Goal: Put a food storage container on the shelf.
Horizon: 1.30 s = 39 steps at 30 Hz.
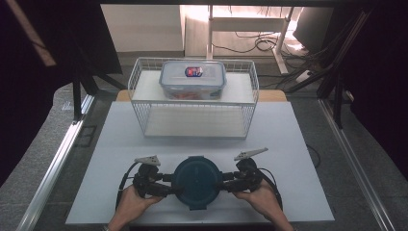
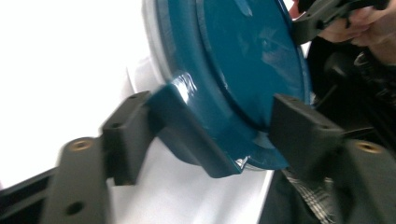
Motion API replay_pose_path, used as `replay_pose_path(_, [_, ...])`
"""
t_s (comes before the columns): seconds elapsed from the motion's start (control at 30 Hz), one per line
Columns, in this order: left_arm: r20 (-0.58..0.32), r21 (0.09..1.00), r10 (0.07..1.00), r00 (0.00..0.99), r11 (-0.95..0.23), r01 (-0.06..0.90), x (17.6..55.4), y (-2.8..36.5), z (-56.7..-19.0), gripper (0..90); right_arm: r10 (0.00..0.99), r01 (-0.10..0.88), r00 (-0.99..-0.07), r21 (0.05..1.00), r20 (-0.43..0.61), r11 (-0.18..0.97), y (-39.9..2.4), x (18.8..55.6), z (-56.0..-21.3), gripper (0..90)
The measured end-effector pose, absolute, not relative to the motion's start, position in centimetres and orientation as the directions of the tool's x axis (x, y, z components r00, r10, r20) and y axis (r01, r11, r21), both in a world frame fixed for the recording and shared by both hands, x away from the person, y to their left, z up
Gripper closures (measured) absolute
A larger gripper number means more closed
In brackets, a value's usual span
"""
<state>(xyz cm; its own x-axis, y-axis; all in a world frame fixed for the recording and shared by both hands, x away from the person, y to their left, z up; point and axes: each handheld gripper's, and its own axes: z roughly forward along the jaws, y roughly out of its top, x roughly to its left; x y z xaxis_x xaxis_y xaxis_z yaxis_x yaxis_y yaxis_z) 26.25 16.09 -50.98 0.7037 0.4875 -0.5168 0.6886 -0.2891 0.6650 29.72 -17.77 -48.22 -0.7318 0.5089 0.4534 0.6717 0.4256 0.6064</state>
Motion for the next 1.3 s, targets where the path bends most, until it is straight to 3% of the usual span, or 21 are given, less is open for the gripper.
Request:
replay_pose_path(0.03, [-0.527,0.666,0.48,0.701,-0.279,0.692,26.1,16.3,-51.0,41.6,0.516,0.675,-0.727,0.608,0.453,0.417,-18.0,29.1,-47.9,47.1])
replay_pose_path(0.07, [-0.537,0.669,0.473,0.699,-0.266,0.694,25.9,16.6,-51.0,41.6,0.516,0.675,-0.727,0.608,0.453,0.417,-18.0,29.1,-47.9,47.1])
replay_pose_path(0.1, [-0.566,0.673,0.449,0.691,-0.234,0.702,25.6,16.9,-51.0,48.3,0.529,0.676,-0.723,0.61,0.443,0.413,-18.1,28.9,-47.8,53.7])
replay_pose_path(0.3, [-0.551,0.671,0.479,0.683,-0.232,0.704,24.8,16.9,-51.0,49.3,0.57,0.676,-0.714,0.613,0.406,0.409,-17.7,27.9,-47.4,56.8])
replay_pose_path(0.4, [-0.543,0.684,0.468,0.697,-0.235,0.691,24.9,16.8,-51.0,49.9,0.555,0.685,-0.708,0.618,0.437,0.386,-18.2,28.5,-47.3,59.8])
replay_pose_path(0.5, [-0.534,0.695,0.461,0.709,-0.237,0.678,25.0,16.7,-50.9,50.2,0.535,0.692,-0.706,0.612,0.463,0.383,-18.5,29.1,-47.6,56.1])
replay_pose_path(0.7, [-0.559,0.692,0.449,0.697,-0.211,0.69,25.4,16.9,-51.3,50.1,0.527,0.735,-0.666,0.588,0.528,0.338,-19.0,29.3,-48.4,57.5])
replay_pose_path(1.13, [-0.633,0.647,0.455,0.626,-0.132,0.751,25.1,17.4,-52.2,50.6,0.564,0.757,-0.629,0.585,0.535,0.29,-18.7,28.7,-47.9,62.1])
replay_pose_path(1.3, [-0.601,0.676,0.444,0.665,-0.162,0.719,25.1,17.2,-51.8,51.5,0.558,0.744,-0.649,0.587,0.517,0.321,-18.7,28.7,-47.8,61.2])
